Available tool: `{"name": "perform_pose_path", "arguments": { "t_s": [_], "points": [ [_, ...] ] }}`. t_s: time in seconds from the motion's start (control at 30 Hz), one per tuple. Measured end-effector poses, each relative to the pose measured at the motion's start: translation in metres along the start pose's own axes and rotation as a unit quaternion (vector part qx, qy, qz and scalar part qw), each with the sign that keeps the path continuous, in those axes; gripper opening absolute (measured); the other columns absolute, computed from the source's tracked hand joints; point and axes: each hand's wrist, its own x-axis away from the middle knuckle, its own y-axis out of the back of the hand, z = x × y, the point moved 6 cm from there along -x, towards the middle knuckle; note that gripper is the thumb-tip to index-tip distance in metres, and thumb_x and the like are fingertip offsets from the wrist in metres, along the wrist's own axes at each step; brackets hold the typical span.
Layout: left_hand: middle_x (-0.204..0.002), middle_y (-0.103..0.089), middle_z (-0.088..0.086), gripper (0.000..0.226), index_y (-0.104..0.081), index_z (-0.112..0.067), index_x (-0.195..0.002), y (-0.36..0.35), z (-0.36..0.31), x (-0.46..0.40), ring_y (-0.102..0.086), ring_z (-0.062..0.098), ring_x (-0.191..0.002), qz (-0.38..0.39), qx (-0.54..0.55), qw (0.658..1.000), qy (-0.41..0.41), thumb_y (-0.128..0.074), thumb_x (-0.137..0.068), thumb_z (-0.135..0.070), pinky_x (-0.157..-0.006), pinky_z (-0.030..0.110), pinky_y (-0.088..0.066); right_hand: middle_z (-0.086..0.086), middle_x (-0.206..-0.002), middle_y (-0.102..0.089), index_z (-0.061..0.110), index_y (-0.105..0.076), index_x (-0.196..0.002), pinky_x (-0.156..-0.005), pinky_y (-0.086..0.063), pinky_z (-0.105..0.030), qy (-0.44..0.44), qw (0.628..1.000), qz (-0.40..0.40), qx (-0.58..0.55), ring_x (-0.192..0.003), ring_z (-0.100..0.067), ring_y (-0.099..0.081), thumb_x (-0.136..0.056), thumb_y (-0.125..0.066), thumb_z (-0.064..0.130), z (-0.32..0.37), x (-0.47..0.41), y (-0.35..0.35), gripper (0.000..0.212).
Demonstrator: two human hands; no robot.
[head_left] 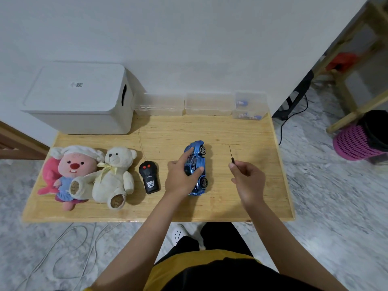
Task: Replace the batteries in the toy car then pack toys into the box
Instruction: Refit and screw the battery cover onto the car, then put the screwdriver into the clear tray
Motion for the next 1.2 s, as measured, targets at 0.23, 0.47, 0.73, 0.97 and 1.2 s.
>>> {"name": "perform_pose_path", "arguments": {
  "t_s": [0.23,0.47,0.73,0.97,1.2],
  "points": [
    [-0.127,-0.031,0.008,0.064,-0.038,-0.040,-0.140,-0.018,0.002,-0.014,-0.041,0.025,-0.113,-0.038,-0.255,0.966,0.025,-0.064,-0.083,-0.050,-0.077,0.036,-0.049,0.003,-0.075,-0.071,0.013,-0.073,-0.085,-0.069,-0.050,-0.016,0.004,1.000,-0.003,0.023,-0.070,-0.007,-0.066,-0.076,-0.077,0.012,-0.009,-0.004,-0.004,0.010],
    [-0.124,-0.039,0.013,0.068,-0.023,-0.037,-0.146,-0.034,0.002,-0.022,-0.039,0.029,-0.111,-0.019,-0.361,0.932,0.034,-0.050,-0.087,-0.059,-0.079,0.034,-0.043,0.001,-0.077,-0.072,0.017,-0.072,-0.085,-0.077,-0.051,-0.020,0.018,0.998,0.018,0.061,-0.075,-0.011,-0.068,-0.077,-0.077,0.017,-0.010,-0.010,-0.012,0.010],
    [-0.146,-0.030,0.025,0.078,-0.022,-0.027,-0.150,-0.005,0.001,-0.025,-0.024,0.036,-0.137,-0.076,-0.286,0.955,-0.037,-0.043,-0.086,-0.067,-0.111,0.046,-0.027,0.002,-0.091,-0.068,0.014,-0.063,-0.095,-0.070,-0.049,-0.020,0.064,0.980,0.077,0.170,-0.084,-0.011,-0.064,-0.089,-0.060,0.017,0.000,-0.028,-0.044,0.007],
    [-0.146,-0.031,0.028,0.066,-0.030,-0.014,-0.147,0.055,-0.011,-0.077,-0.026,0.040,-0.136,-0.160,-0.271,0.947,-0.058,-0.048,-0.092,-0.047,-0.112,0.048,-0.026,-0.006,-0.082,-0.059,0.005,-0.049,-0.114,-0.056,-0.041,-0.028,0.196,0.907,0.204,0.312,-0.065,-0.016,-0.052,-0.093,-0.043,0.005,0.049,-0.048,-0.120,0.021],
    [-0.138,-0.040,0.028,0.061,-0.043,-0.007,-0.137,0.093,-0.019,-0.147,-0.035,0.044,-0.128,-0.198,-0.333,0.918,-0.082,-0.059,-0.087,-0.038,-0.106,0.050,-0.033,-0.005,-0.089,-0.060,0.007,-0.046,-0.119,-0.054,-0.037,-0.030,0.309,0.816,0.247,0.421,-0.071,-0.019,-0.056,-0.097,-0.043,0.031,0.099,-0.089,-0.202,0.033]
  ]
}}
